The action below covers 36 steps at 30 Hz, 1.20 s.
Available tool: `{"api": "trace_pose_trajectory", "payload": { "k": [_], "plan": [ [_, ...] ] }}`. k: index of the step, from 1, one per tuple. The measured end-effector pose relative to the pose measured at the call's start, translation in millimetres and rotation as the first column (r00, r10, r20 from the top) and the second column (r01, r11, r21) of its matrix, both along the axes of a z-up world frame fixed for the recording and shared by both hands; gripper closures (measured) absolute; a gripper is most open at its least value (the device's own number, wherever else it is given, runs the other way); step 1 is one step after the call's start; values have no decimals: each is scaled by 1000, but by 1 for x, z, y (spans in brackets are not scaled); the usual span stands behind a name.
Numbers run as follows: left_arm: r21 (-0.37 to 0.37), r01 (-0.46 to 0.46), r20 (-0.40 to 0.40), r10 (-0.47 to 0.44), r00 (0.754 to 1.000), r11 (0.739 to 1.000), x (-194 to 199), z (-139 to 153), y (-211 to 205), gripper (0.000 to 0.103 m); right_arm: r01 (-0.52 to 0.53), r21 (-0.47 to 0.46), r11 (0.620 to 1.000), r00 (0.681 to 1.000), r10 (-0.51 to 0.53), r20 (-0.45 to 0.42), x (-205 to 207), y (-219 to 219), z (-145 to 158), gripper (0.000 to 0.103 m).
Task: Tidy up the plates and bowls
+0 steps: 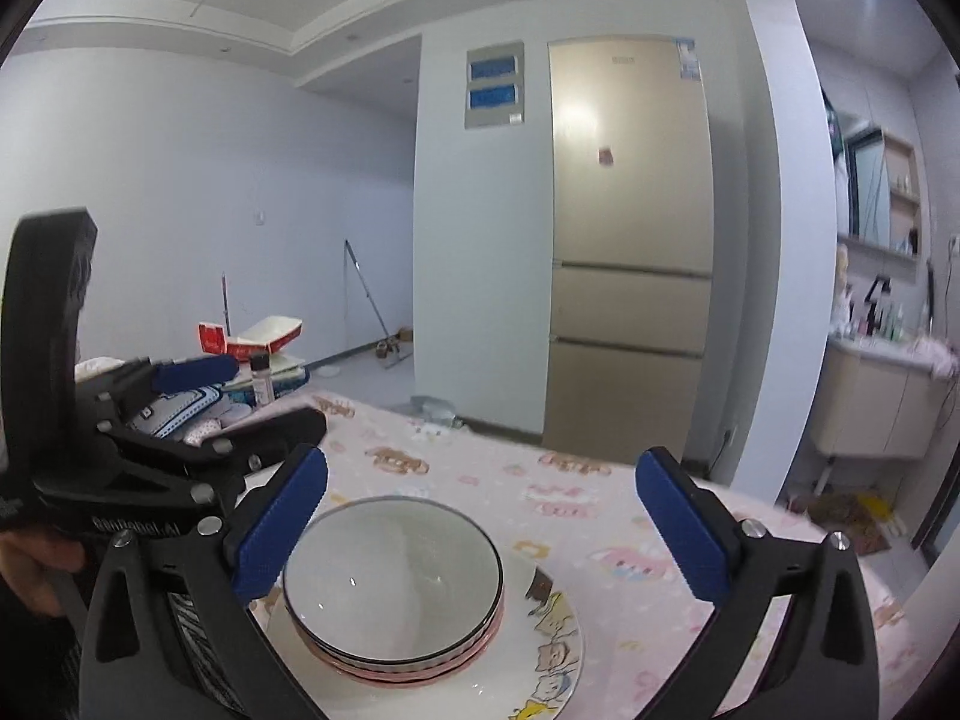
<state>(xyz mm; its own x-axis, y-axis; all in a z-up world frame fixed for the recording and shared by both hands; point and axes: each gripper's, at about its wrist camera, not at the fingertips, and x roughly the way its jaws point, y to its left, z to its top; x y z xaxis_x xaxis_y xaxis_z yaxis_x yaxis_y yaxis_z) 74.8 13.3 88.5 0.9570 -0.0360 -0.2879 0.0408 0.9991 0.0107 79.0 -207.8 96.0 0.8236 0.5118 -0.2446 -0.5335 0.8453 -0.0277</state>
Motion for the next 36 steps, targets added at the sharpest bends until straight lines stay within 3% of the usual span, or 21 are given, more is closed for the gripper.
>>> {"api": "trace_pose_trajectory", "payload": {
  "k": [9, 16, 20, 23, 26, 36],
  "plan": [
    [50, 16, 91, -21, 996, 999, -52, 42, -15, 0, 22, 69, 997, 994, -29, 107, -45, -14, 53, 0],
    [35, 12, 165, -18, 986, 999, -96, 66, -24, 0, 6, 45, 999, 981, -15, 193, -89, -12, 80, 0],
    [30, 9, 200, -15, 980, 999, -119, 72, -27, 0, 32, 29, 999, 970, -38, 240, -108, -10, 81, 0],
    [39, 33, 178, -39, 983, 999, -124, 71, -30, 0, 53, 20, 998, 959, -57, 276, -121, -10, 79, 0],
    [40, 64, 159, -69, 985, 997, -125, 68, -31, 0, 54, 11, 998, 961, -55, 272, -128, -12, 75, 0],
    [61, 14, 176, -25, 984, 998, -141, 46, -36, 0, 51, 24, 998, 964, -56, 258, -134, -17, 57, 0]
  ]
}}
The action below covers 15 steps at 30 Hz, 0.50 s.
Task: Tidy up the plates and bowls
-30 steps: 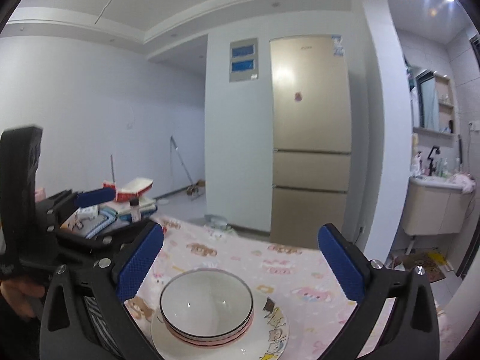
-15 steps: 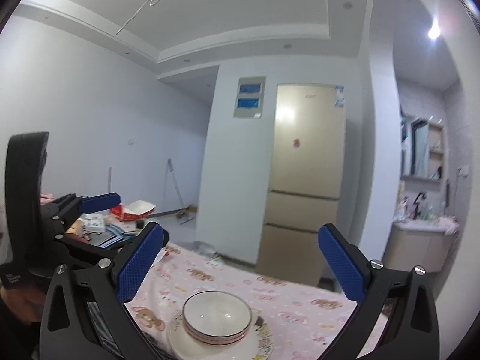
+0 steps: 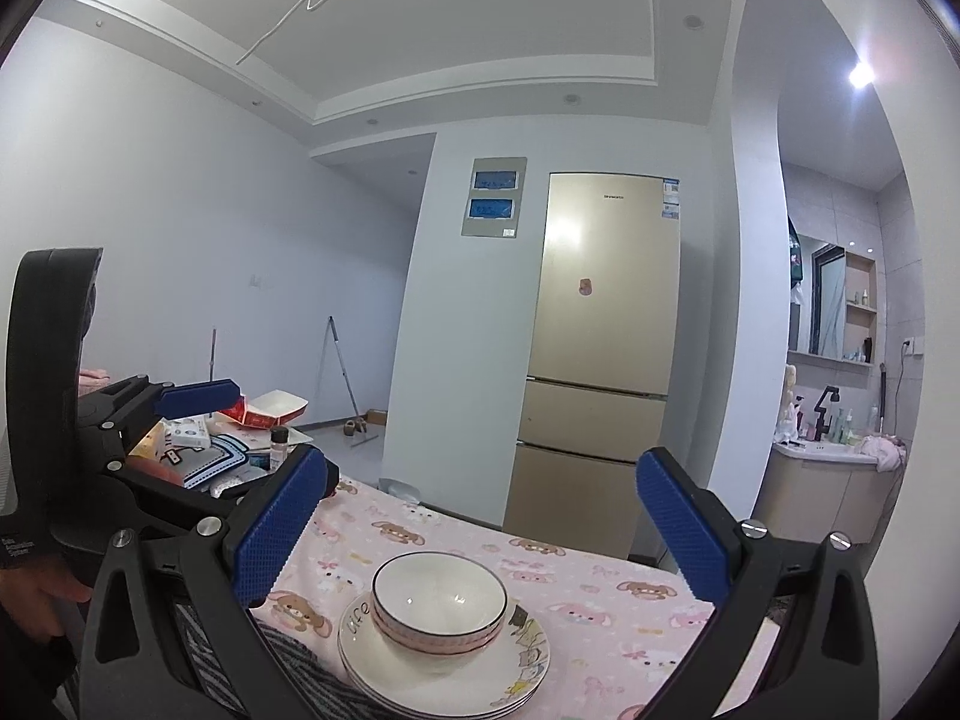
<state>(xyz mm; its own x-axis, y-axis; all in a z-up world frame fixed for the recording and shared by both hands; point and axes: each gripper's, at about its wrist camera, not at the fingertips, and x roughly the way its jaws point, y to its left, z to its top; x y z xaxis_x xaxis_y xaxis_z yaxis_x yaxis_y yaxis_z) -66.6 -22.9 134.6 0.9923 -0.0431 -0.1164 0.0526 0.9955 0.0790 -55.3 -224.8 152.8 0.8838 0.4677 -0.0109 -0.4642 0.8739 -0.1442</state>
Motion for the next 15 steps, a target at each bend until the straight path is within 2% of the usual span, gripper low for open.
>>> {"api": "trace_pose_trajectory", "payload": {
  "k": [10, 15],
  "plan": [
    [-1, -13, -29, 13, 999, 1000, -3, -22, 1, 0, -30, -25, 999, 999, 29, -25, -6, 1, -20, 0],
    [11, -42, -31, 43, 999, 999, -3, -37, -1, 0, 1, -40, 999, 999, -3, -35, -8, 1, -31, 0]
  ]
}}
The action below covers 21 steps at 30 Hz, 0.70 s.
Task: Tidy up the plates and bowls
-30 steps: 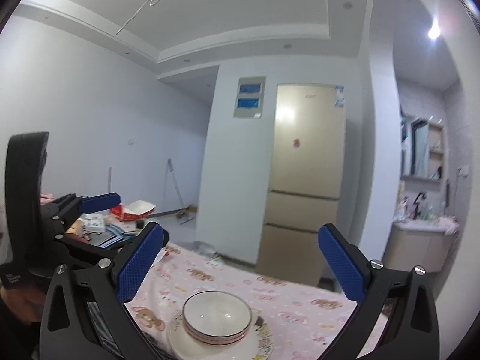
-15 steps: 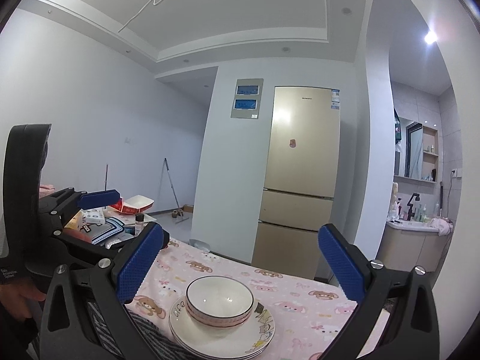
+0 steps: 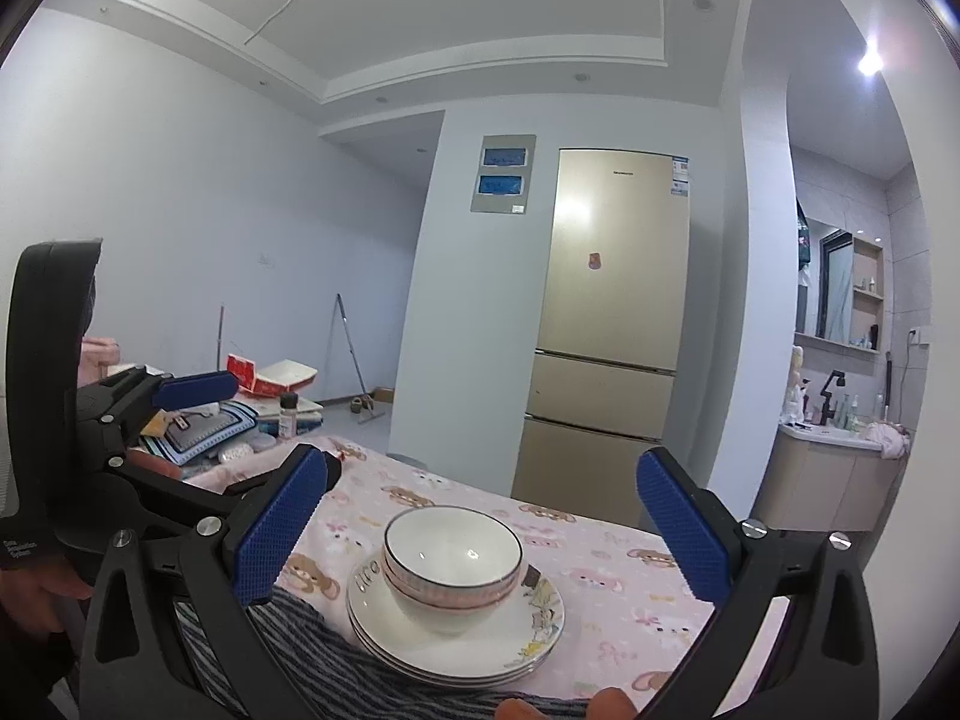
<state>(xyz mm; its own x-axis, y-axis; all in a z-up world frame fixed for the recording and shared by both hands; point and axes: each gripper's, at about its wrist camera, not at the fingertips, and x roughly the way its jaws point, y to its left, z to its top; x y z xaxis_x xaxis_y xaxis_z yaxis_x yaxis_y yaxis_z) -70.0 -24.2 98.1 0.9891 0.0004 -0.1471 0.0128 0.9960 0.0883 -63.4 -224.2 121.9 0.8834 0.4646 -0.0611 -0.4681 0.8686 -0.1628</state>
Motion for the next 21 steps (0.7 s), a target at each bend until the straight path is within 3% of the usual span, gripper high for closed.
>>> {"api": "trace_pose_trajectory", "payload": {
  "k": [6, 21],
  "plan": [
    [15, 0, -32, 0, 999, 1000, 8, -17, -2, 0, 22, -5, 1000, 999, -22, -45, 7, -4, -17, 0],
    [6, 20, -75, -20, 997, 1000, 21, -41, 0, 0, 78, -13, 997, 996, -79, -48, 10, -6, -33, 0]
  ]
}}
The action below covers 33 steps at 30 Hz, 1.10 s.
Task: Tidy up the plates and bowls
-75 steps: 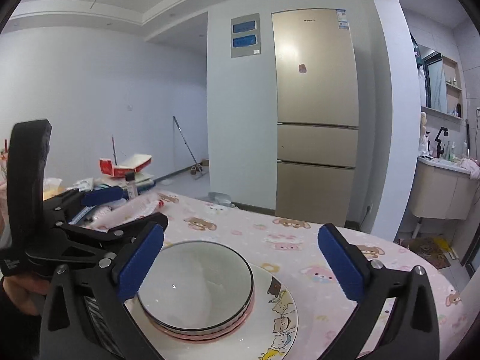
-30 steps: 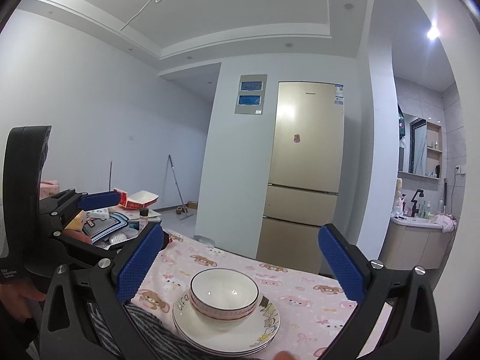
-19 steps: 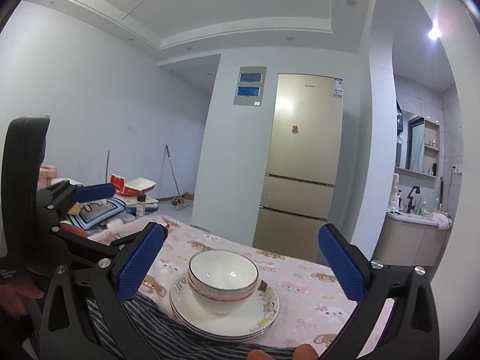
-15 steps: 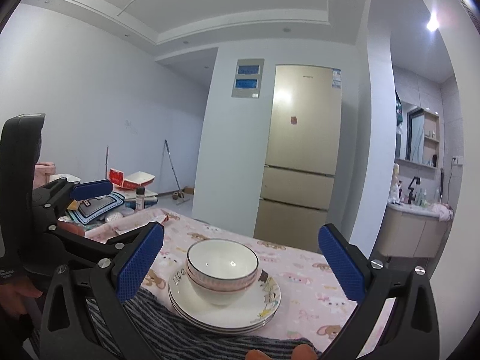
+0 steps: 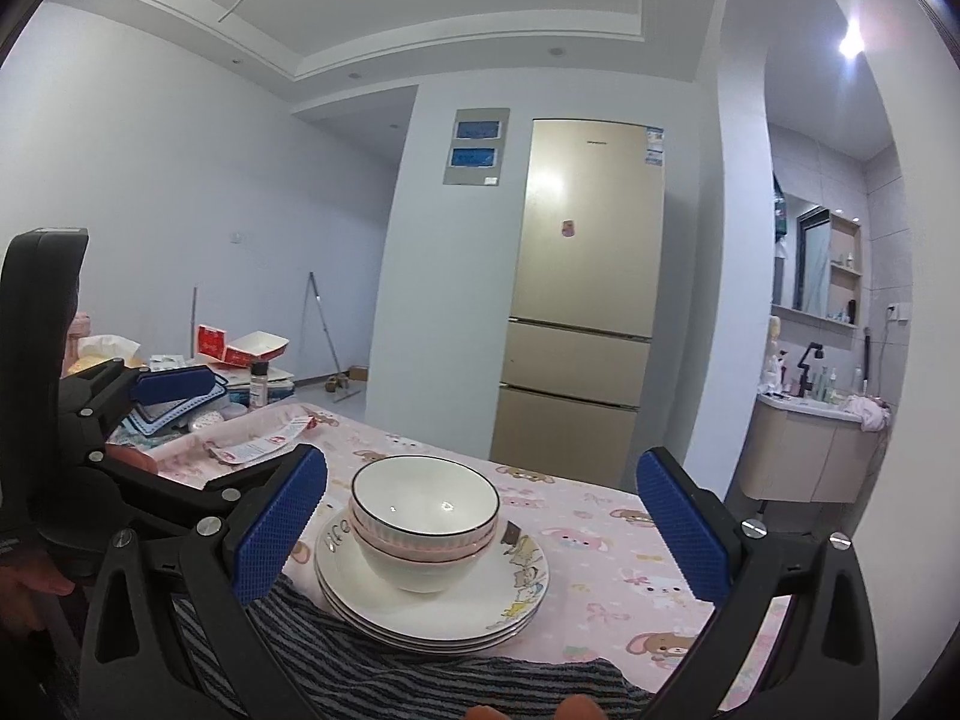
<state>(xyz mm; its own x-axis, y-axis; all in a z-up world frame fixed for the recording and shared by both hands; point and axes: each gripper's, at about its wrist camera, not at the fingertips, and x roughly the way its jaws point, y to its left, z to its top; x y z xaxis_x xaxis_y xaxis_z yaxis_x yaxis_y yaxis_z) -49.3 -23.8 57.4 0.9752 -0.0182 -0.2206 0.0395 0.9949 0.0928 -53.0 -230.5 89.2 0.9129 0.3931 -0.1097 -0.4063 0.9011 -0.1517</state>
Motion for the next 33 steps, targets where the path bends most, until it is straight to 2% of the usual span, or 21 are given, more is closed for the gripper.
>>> {"api": "trace_pose_trajectory", "payload": {
  "k": [11, 20, 33],
  "plan": [
    [0, 10, -48, -10, 999, 1000, 14, -26, 0, 0, 1, 27, 1000, 998, 0, -55, 13, -5, -21, 0],
    [-28, -16, -113, 12, 994, 999, 29, -44, 7, 0, 9, -9, 1000, 991, -11, -137, 30, 1, -46, 0],
    [-32, -13, -124, 9, 992, 999, 30, -49, 7, 0, 4, 2, 1000, 984, -4, -177, 35, -2, -52, 0]
  ]
}}
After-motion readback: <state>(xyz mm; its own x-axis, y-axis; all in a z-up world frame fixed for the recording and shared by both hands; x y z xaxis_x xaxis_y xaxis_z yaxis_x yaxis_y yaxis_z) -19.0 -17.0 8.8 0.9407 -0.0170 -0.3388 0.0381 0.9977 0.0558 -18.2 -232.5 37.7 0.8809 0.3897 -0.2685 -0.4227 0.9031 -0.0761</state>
